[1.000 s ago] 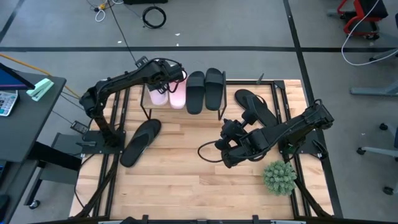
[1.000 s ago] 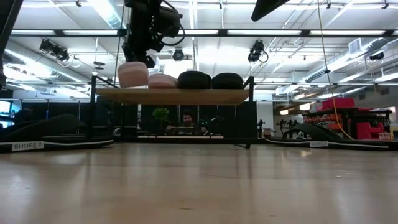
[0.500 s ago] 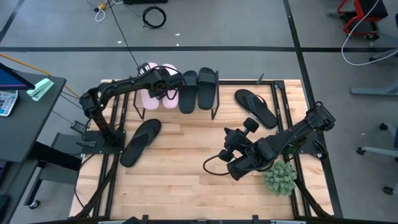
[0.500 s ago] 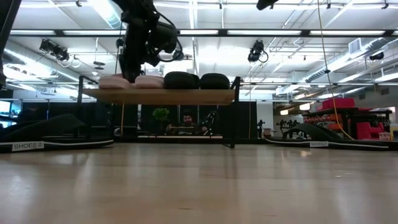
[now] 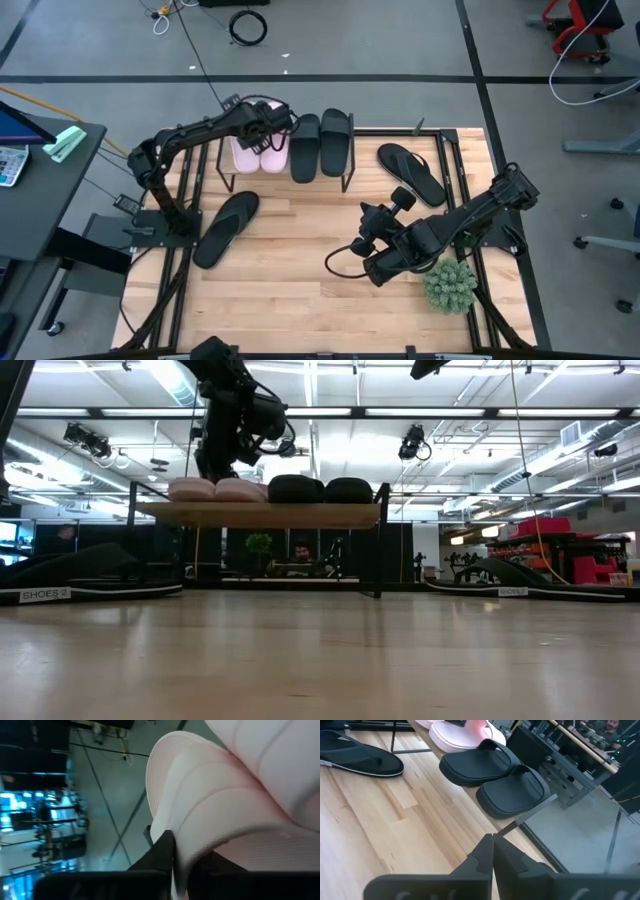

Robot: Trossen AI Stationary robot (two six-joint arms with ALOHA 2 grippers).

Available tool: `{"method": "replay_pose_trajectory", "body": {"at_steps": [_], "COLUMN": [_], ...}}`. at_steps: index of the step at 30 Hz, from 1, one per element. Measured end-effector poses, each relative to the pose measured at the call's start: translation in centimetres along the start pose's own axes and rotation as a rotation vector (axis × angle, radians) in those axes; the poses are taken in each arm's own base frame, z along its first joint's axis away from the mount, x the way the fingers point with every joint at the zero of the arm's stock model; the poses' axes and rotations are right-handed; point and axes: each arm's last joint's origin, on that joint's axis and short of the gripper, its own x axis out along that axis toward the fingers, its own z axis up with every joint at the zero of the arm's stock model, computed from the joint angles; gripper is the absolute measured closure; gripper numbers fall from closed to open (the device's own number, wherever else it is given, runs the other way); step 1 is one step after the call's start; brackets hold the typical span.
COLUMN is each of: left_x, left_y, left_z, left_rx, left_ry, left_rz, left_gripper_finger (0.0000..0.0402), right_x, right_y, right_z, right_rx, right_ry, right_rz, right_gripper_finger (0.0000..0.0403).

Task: Pick and place slides into the shelf
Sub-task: Put the pink slide on the shelf

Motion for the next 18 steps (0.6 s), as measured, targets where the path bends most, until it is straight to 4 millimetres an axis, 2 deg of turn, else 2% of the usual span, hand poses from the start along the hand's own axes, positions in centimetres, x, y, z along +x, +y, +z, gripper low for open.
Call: {"method": "replay_pose_trajectory", "body": {"at_steps": [5,9,15,18], "left_x": [0.4,-0.1,-2.3,-4.3], "left_y": [0.2,-0.2,-1.2,-1.1], "left_z": [0.0,-0.2,-1.9,-2.7], "left_rx": [0.036,0.061,0.176,0.144], "left_ry": [0.018,0.017,0.077,0.094], "left_rz": [-0.052,-0.056,-0.046,-0.038], "left_gripper_finger": [0.0316,0.0291,0.0277,0.0277], "right_x": [0.0,0.0,0.1,0.3], "right_y": [0.0,0.0,0.0,-0.1], "right_z": [0.0,0.0,0.0,0.1], "right_rx": [-0.021,-0.022,-0.028,-0.027], "right_ry": [0.000,0.000,0.002,0.005], "right_rz": [0.000,0.000,-0.003,-0.009], "right_gripper_finger": [0.0390,0.0391,0.0390,0.0391]}}
